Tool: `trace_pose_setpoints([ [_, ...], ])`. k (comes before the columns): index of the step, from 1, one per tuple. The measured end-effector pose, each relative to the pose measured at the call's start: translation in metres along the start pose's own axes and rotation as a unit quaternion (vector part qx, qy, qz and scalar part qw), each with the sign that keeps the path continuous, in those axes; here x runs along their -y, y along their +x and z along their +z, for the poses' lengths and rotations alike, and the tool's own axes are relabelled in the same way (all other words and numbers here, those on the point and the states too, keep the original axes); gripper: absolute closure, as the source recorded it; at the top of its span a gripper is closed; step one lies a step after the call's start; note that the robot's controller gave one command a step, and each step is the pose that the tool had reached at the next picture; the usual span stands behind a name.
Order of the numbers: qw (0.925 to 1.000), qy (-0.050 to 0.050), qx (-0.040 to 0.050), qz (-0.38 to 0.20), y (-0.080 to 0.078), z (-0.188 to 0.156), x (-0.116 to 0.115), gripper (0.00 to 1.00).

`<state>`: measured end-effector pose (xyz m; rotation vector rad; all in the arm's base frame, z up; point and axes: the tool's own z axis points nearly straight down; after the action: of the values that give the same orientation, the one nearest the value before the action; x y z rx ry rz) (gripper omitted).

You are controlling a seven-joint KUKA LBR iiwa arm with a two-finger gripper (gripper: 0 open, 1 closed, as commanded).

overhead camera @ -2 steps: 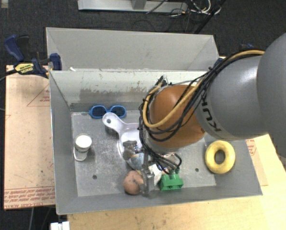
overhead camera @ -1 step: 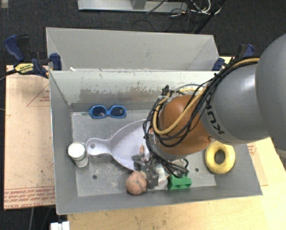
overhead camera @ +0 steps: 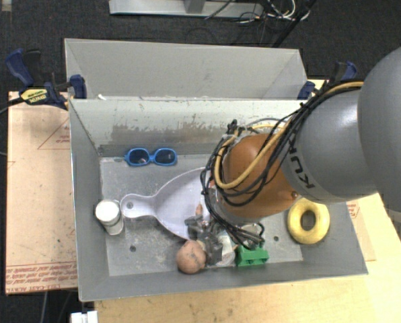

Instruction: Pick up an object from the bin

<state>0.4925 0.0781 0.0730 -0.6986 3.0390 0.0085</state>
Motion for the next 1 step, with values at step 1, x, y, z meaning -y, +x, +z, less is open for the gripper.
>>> trace_pose_setpoints([
  [1, 1.0, -0.002, -0.0058, -0.002, -0.0023, -0.0432, -0.0011, 1.0],
])
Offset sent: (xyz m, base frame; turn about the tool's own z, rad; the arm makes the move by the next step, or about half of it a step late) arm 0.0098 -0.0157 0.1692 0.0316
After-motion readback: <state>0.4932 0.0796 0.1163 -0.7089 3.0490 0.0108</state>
